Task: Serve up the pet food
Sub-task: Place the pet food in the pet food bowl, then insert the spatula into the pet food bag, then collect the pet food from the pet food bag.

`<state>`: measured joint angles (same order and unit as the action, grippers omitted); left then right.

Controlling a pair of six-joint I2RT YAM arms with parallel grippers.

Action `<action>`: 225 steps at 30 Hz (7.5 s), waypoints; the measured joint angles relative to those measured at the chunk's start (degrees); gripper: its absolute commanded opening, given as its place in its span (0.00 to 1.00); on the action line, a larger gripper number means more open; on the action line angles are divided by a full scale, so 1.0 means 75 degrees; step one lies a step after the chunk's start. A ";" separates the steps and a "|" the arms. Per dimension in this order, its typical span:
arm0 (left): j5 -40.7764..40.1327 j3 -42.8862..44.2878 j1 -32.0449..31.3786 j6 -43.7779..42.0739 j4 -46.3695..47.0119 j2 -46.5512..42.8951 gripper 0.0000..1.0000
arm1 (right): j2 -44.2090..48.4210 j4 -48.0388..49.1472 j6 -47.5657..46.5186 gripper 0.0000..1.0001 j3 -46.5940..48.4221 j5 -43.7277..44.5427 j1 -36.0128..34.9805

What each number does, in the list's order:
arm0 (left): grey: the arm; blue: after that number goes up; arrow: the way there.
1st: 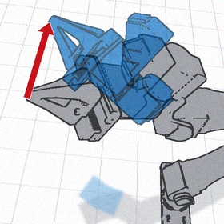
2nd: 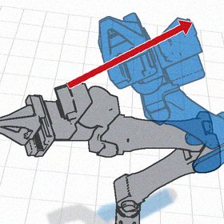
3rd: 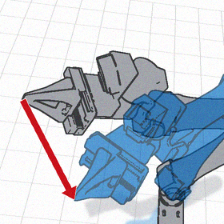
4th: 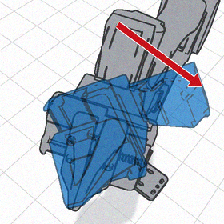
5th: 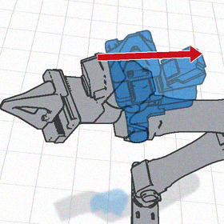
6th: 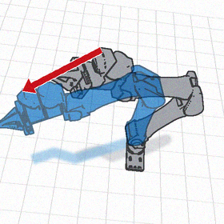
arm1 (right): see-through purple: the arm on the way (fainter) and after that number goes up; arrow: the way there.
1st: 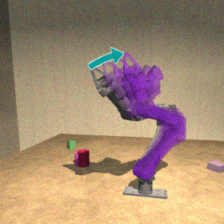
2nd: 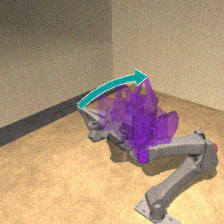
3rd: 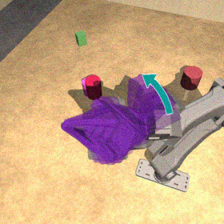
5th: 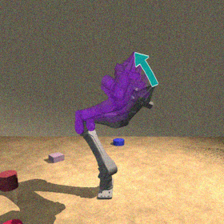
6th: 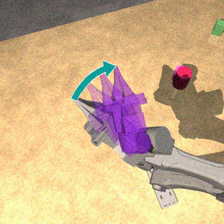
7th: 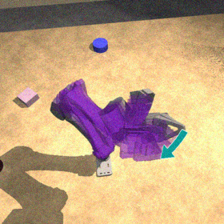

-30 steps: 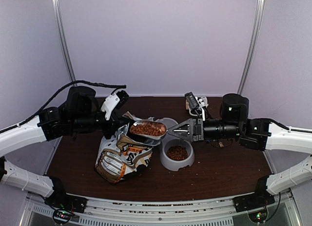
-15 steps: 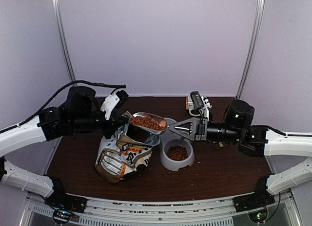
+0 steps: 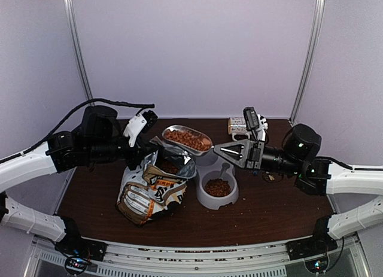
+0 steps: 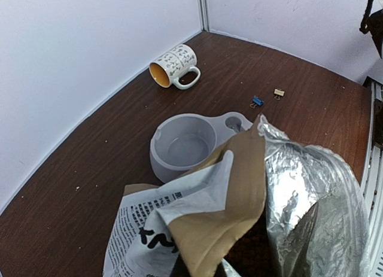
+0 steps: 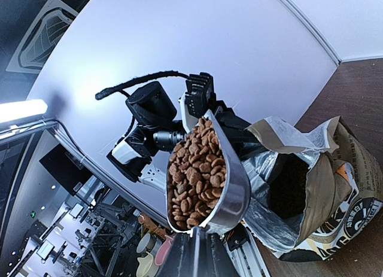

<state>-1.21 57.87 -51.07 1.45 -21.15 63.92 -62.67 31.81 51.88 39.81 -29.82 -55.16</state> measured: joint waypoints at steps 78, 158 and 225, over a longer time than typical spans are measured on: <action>-0.0720 0.0087 0.0667 -0.0201 -0.0819 -0.0510 0.00 | -0.3124 -0.6164 -0.2923 0.00 0.2375 0.3471 0.1795; 0.0000 0.0102 0.0659 -0.0358 -0.0775 -0.0460 0.00 | -0.0446 -0.8035 -0.4943 0.00 0.4669 0.2722 -0.0854; 0.0927 0.0224 0.0087 -0.0434 -0.0216 0.0562 0.00 | -0.5989 -0.8923 -0.5493 0.00 0.7224 0.6155 -0.2034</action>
<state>5.74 59.55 -50.41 -1.80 -22.76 68.14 -107.59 -35.11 10.68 94.00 16.34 -70.41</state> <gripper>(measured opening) 0.019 0.068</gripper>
